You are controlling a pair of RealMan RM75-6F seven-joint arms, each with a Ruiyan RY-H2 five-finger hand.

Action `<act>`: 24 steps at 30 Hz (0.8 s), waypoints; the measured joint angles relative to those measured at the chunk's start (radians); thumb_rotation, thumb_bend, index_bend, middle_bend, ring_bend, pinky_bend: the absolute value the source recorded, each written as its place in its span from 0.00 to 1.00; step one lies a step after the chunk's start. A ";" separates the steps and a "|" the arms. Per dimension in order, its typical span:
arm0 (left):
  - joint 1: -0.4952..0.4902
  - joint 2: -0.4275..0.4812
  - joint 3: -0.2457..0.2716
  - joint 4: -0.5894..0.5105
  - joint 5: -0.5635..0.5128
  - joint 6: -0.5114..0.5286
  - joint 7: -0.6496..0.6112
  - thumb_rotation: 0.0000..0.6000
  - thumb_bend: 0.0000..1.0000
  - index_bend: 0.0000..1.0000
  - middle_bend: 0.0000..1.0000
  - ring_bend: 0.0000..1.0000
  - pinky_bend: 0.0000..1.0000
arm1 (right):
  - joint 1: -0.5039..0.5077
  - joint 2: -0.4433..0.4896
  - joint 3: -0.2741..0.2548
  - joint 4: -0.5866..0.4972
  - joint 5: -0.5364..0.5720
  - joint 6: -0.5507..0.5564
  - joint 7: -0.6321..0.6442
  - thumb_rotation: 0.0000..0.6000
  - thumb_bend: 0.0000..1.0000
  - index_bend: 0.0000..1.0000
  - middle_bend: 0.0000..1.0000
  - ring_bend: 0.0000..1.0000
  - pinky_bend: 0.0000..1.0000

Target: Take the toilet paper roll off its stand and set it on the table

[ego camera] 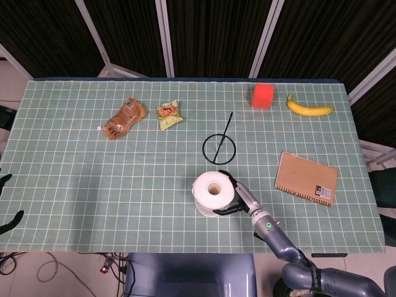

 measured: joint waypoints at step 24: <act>-0.005 -0.010 -0.008 0.001 -0.021 -0.011 0.016 1.00 0.22 0.14 0.00 0.00 0.03 | -0.422 0.619 -0.087 -0.197 -0.415 0.642 -0.353 1.00 0.00 0.03 0.00 0.00 0.00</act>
